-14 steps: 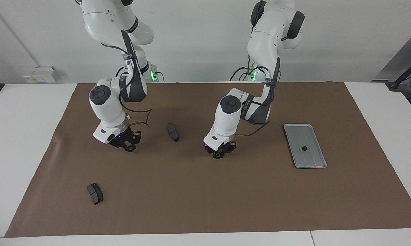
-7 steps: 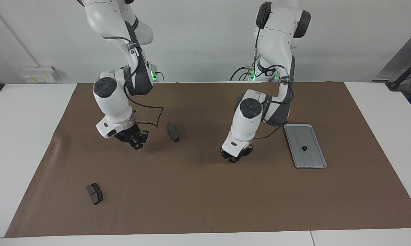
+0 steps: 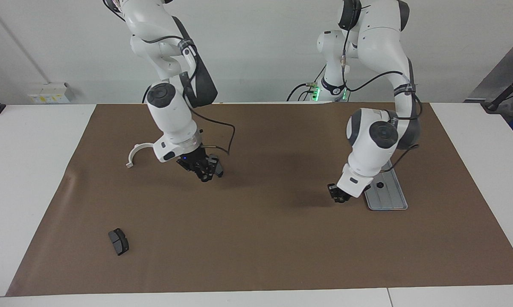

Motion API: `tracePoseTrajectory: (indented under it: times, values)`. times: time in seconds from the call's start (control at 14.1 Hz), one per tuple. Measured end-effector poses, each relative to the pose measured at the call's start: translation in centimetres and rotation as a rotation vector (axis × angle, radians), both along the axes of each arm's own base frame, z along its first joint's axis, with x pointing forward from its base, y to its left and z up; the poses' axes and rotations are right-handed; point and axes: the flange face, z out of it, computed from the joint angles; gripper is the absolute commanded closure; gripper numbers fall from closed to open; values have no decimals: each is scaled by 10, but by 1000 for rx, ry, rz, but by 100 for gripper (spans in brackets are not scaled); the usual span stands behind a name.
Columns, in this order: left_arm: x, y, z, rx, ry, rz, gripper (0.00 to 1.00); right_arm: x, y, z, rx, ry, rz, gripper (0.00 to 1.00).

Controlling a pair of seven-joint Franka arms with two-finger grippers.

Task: Pick bearing gear from pile to tray
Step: 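Place the second gear in the tray with the left gripper while the right carries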

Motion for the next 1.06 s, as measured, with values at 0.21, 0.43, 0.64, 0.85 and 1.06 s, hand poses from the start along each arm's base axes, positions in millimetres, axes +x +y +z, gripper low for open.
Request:
tracePoseTrajectory:
  times: [0.21,0.43,0.64,0.85,1.06]
  values:
    - [-16,76,-2,5,31,-84,87,-6,80,-9,63,-14,-87,100]
    - [-39,126,-9,2,69,-160,87,-14,149,-57,75,-15,-110,100]
    - [-62,140,-21,-4,109,-195,87,-12,186,-101,49,-58,-120,100]
    - [-84,137,-32,-8,137,-225,83,-13,198,-109,56,-74,-103,52]
    - [-99,136,-44,-6,131,-237,57,-13,198,-108,56,-75,-102,0]
